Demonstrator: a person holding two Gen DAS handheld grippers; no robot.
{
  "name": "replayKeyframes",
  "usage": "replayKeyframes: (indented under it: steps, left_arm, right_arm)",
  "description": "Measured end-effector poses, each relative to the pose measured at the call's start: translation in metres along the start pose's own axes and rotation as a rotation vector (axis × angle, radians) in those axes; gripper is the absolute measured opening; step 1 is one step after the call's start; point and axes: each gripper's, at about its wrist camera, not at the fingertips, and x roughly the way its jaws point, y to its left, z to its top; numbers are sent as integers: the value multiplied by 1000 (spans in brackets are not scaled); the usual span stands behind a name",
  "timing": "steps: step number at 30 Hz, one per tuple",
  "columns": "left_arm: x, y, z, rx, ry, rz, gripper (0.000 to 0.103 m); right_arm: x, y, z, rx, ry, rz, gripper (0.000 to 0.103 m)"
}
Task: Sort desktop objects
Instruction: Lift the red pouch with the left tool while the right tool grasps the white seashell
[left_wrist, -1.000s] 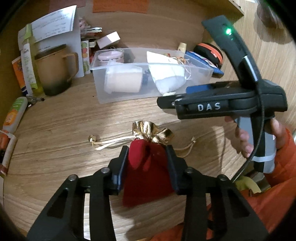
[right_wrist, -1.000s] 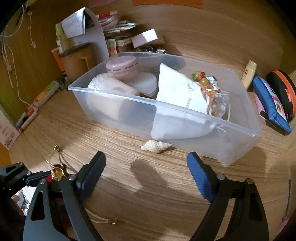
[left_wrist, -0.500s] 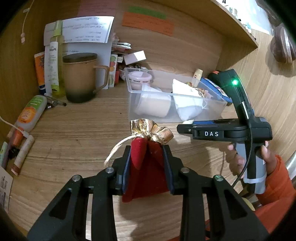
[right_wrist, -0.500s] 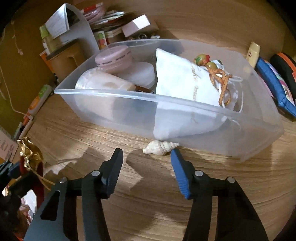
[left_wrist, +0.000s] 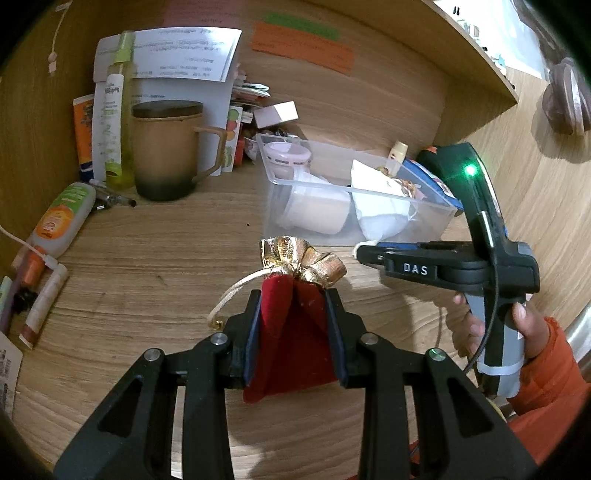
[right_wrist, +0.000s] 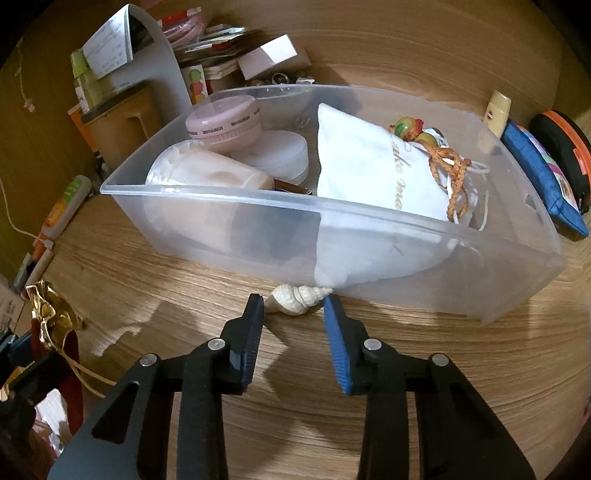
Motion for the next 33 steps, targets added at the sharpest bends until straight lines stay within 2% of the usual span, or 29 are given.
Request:
replayKeyframes:
  steps: [2,4,8,12,14,18,19,26,30,33]
  left_arm:
    - [-2,1,2,-3,-6,2,32]
    - [-3,1,4,-3,-12,1,32]
    - [-4,-1,9,-1,-21,2,32]
    - [-3,-2,10,-4,-22,6,32]
    - [-3,-1,11,-4,-22,3,32]
    - [-3,-2,10,-6,-19,-1,32]
    - [-3,-2,9,-7,-18,-2,32]
    - [-4,2,4,-9,-15,-9,33]
    - [-6,7,0,-12,-17,-24,33]
    - [-6,10,-3,-17,-17,-32,33]
  right_arm:
    - [-1,1,-2,-9,-2,25,20]
    - [-4,2,-5,-22,-11,30,12]
    - [-9,6,-7,-45,-12,40,12]
    - [-12,1,-9,-22,45,59,12]
    - [-12,-2,-8,4,59,76,15]
    - [-10,-4,-2,53,53,61,48]
    - [-10,-3,-2,61,48,60,49]
    - [-6,13,8,76,28,30,49]
    - [-4,31,14,36,16,-69,50]
    - [-3,36,16,26,2,-111,49]
